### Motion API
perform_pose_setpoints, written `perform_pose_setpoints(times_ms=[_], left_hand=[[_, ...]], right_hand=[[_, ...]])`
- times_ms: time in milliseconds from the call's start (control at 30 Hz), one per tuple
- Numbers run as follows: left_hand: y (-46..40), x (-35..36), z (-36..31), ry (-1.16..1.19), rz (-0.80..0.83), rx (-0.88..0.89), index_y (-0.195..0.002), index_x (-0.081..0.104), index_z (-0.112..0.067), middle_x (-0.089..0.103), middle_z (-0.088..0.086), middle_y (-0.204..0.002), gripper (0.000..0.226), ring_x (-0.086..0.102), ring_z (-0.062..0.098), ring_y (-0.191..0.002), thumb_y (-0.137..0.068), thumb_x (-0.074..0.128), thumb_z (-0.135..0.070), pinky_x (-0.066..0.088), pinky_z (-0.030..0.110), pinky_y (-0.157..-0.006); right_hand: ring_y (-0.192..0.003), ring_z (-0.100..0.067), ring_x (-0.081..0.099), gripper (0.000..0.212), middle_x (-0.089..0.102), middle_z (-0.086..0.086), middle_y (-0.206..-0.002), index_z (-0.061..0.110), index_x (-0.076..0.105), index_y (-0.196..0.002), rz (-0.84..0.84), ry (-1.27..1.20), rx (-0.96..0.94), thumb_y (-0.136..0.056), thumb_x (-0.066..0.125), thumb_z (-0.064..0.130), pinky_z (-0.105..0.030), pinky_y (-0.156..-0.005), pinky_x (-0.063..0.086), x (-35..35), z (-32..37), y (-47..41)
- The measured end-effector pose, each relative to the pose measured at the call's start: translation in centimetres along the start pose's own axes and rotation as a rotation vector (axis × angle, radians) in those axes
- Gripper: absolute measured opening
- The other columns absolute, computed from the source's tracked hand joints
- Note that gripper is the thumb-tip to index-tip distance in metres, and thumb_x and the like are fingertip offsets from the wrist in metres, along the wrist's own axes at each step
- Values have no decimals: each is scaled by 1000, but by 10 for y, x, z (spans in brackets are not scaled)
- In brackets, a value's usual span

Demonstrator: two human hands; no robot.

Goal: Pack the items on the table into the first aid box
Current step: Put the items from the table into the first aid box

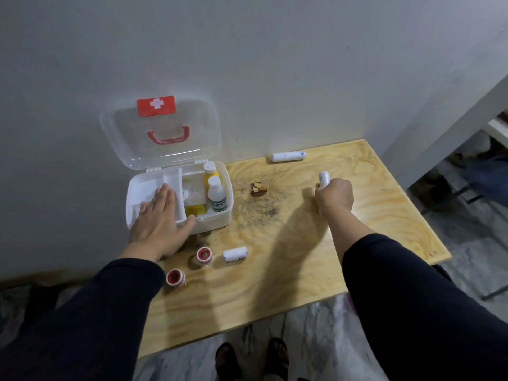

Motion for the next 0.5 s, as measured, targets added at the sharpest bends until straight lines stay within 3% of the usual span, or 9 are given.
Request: perform_pose_setpoints(times_ms=[100,267,400,500], left_hand=[[-1,3,0,-14,-32,-11,-155,-4,-12,-16,1,-162,79,-10,13,-149,-96,28,-53,-4,36,-121],[-2,5,0,-28,-62,-22,-155,-2,-11,-13,1,-162,78,-8,13,-150,-96,30,-51,-2,36,-122],[-1,2,-3,-32,-37,-34,-155,-4,-11,-16,1,-162,79,-10,13,-149,-96,30,-52,-2,36,-122],[0,-2,-3,-6,-2,-37,-155,-5,-12,-16,0,-162,82,-10,13,-149,-95,32,-54,-2,35,-122]], right_hand=[[-102,-36,60,28,55,-16,-118,0,60,-110,15,13,70,-93,48,18,-37,-73,46,5,-8,-6],[-76,-28,52,27,58,-10,-85,7,65,-91,19,-38,45,-93,43,23,-29,-64,37,8,-9,-6],[-78,-29,57,19,66,-12,-91,9,68,-94,57,-99,-35,-88,50,13,-28,-64,40,11,-2,2],[-79,-26,56,22,62,-7,-86,10,68,-97,135,-277,-119,-82,52,5,-27,-66,42,10,18,17]])
Point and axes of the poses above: each hand's wrist, its own y-axis away from the middle knuckle, its own x-axis out of the palm, z = x × y, the point moved 3 cm from there along -y, towards the middle knuckle
